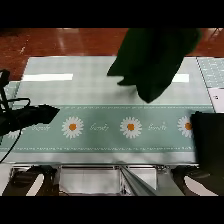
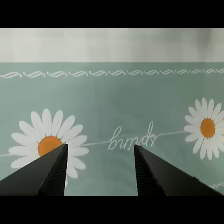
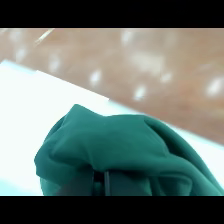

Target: Fold the shirts.

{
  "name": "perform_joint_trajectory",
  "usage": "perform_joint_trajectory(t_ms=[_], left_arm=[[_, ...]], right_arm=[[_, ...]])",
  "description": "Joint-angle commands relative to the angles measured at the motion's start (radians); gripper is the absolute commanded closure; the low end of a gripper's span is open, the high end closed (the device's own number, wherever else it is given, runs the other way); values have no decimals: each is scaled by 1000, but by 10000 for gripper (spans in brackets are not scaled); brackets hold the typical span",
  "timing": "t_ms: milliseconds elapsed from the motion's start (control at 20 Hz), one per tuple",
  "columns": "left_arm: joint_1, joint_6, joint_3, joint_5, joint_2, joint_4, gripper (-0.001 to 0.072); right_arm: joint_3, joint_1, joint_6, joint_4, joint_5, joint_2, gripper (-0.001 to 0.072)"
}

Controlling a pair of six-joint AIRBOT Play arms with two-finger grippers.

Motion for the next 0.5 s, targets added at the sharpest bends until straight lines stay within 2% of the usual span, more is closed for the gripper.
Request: perform_joint_trajectory(t_ms=[0,250,450], left_arm=[[0,-11,-29,43,60,-12,202],[0,-11,-30,43,58,-33,202],[0,-11,-34,43,56,-33,202]], right_arm=[[-94,172,50,-20,39,-21,691],[-239,442,159,-2,-92,-227,691],[-240,579,186,91,-239,-441,690]])
